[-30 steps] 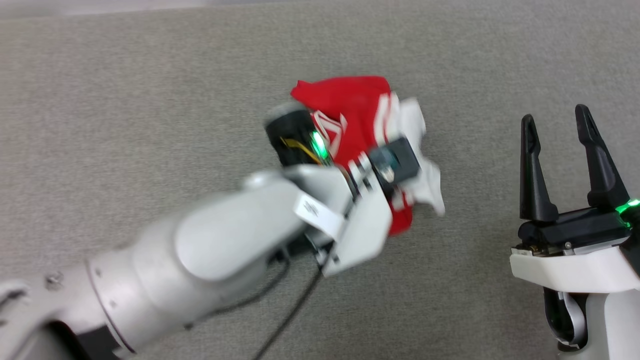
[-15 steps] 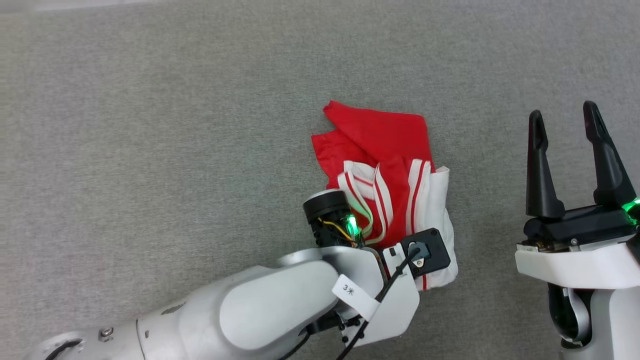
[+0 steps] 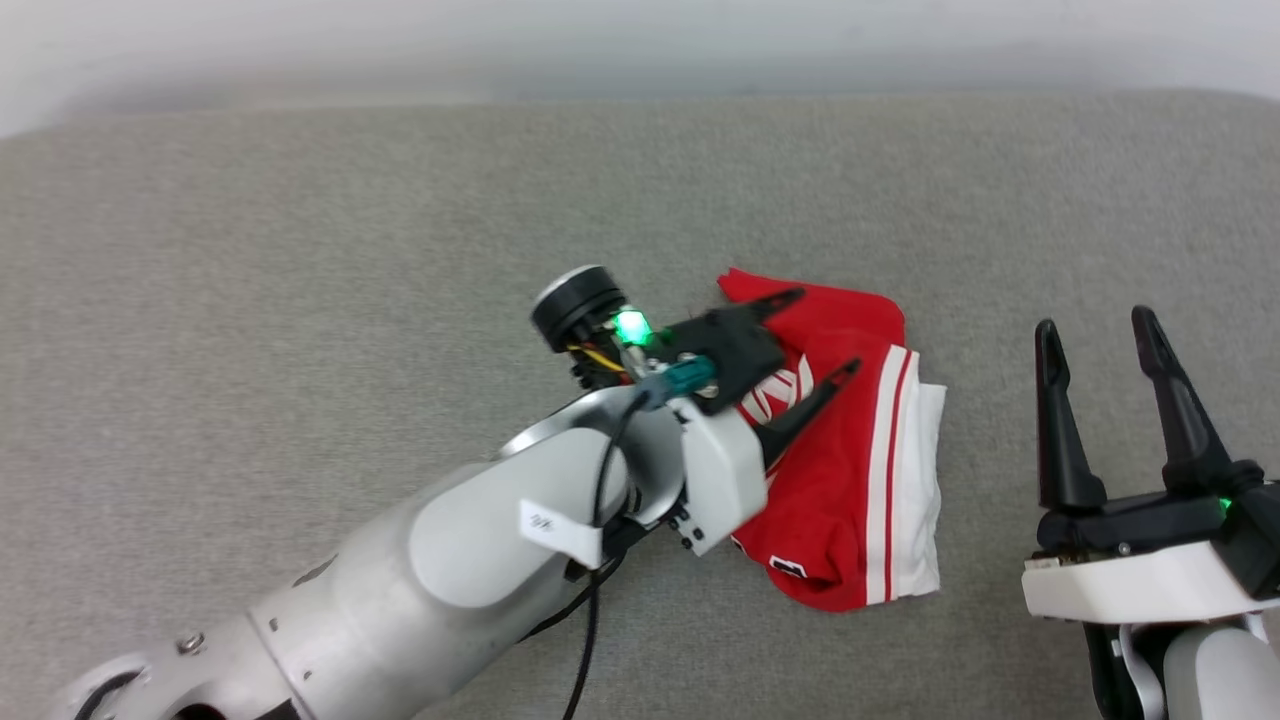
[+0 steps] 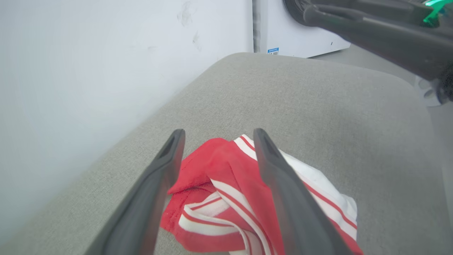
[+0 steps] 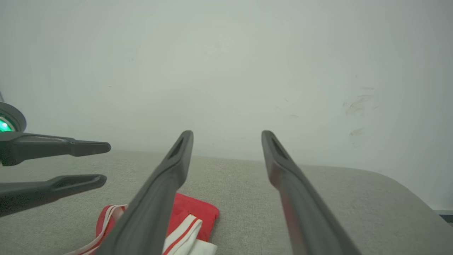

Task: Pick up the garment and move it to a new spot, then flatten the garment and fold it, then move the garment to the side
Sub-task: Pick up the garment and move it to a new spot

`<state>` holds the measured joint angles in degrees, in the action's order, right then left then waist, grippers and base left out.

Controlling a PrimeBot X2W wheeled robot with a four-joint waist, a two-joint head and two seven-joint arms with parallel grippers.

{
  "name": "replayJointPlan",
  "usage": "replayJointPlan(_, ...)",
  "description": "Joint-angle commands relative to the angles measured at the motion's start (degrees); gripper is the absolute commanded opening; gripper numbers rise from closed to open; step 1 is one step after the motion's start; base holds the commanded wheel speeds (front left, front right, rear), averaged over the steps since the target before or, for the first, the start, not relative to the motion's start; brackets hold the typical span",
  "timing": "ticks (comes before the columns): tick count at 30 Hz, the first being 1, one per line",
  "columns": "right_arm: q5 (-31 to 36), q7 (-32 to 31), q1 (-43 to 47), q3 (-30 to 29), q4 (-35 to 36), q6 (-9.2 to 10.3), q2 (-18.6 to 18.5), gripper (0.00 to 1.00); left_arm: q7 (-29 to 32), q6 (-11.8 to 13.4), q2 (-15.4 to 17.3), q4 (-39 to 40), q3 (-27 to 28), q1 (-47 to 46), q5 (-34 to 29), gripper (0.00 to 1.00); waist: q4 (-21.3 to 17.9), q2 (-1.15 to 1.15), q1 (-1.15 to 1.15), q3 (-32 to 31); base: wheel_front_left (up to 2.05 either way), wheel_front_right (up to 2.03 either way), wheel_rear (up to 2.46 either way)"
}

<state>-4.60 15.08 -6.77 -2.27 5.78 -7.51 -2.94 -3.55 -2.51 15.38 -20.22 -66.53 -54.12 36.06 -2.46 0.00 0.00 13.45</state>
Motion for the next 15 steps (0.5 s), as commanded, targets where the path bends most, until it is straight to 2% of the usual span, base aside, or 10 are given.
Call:
replayJointPlan(1,0.2,0.1,1.2,-0.2,-0.5,0.04,0.1,1.0,-3.4,2.3,0.6,-0.6,1.7,2.0,-0.1,1.0,2.2,0.0,0.0,-2.8,0.0,0.0,0.0)
replayJointPlan(2,0.2,0.1,1.2,-0.2,-0.5,0.04,0.1,1.0,-3.4,2.3,0.6,-0.6,1.7,2.0,-0.1,1.0,2.2,0.0,0.0,-2.8,0.0,0.0,0.0)
replayJointPlan(8,0.3,0.1,3.6,-0.8,-2.3,0.04,0.1,1.0,-10.5,10.5,3.3,-1.3,7.4,7.8,0.2,1.0,4.2,0.0,0.0,-6.1,0.0,0.0,0.0)
replayJointPlan(15,0.1,0.1,5.5,-1.6,-3.6,0.04,0.1,1.0,-11.7,18.4,6.3,3.9,17.9,17.8,-2.0,1.0,5.8,0.0,0.0,-9.0,0.0,0.0,0.0)
